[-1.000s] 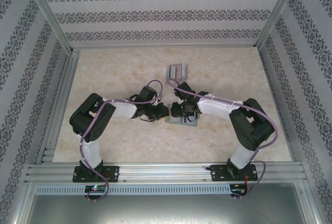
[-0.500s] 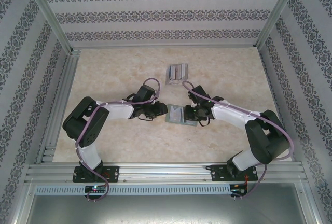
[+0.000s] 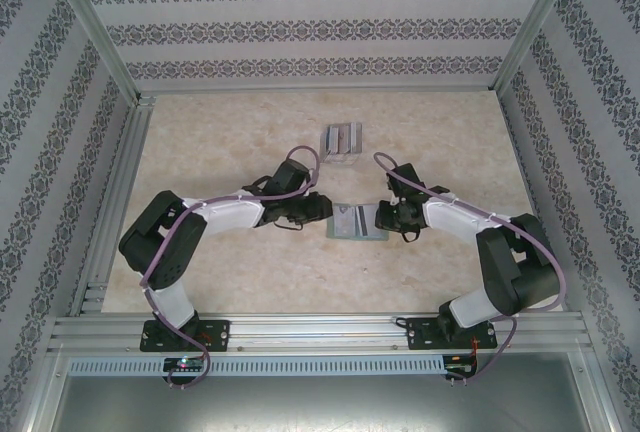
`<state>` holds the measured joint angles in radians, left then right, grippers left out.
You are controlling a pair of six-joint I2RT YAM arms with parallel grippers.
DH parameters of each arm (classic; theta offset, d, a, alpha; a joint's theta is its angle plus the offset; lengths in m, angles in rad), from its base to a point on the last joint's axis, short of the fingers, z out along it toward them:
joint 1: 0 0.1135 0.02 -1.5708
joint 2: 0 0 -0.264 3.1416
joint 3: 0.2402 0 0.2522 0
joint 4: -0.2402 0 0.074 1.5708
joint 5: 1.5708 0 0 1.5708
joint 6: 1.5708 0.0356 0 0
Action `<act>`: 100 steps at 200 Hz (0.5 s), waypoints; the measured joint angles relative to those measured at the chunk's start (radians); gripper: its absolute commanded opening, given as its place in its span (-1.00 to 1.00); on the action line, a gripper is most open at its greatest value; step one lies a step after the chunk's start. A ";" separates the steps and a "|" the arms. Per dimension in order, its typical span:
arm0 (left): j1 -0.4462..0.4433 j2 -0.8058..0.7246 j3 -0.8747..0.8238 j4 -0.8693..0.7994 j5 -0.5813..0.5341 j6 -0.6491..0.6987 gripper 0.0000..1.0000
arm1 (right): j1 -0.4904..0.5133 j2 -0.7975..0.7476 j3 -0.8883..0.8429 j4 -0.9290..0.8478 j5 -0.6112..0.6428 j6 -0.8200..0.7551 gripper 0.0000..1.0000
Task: Put the credit cards into the card holder
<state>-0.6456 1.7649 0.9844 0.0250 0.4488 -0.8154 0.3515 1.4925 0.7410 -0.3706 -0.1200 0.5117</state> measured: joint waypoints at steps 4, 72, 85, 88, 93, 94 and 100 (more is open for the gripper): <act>-0.003 0.006 0.011 0.000 0.002 0.000 -0.43 | -0.003 -0.002 0.000 0.000 -0.002 0.000 -0.46; -0.068 0.153 0.181 0.000 0.065 -0.008 -0.64 | -0.042 -0.061 -0.037 0.045 -0.091 0.012 -0.55; -0.074 0.180 0.205 -0.002 0.077 -0.012 -0.69 | -0.061 -0.061 -0.045 0.054 -0.103 0.012 -0.56; -0.075 0.186 0.211 -0.003 0.080 -0.013 -0.70 | -0.065 -0.060 -0.047 0.056 -0.106 0.012 -0.56; -0.076 0.196 0.220 -0.003 0.085 -0.016 -0.71 | -0.071 -0.059 -0.050 0.060 -0.109 0.012 -0.57; -0.077 0.199 0.222 -0.003 0.087 -0.016 -0.72 | -0.072 -0.059 -0.050 0.061 -0.109 0.012 -0.57; -0.079 0.209 0.233 -0.004 0.093 -0.017 -0.74 | -0.076 -0.057 -0.053 0.064 -0.113 0.012 -0.58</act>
<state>-0.7250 1.9743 1.2175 0.0212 0.5415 -0.8322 0.2752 1.4357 0.6876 -0.3065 -0.2329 0.5236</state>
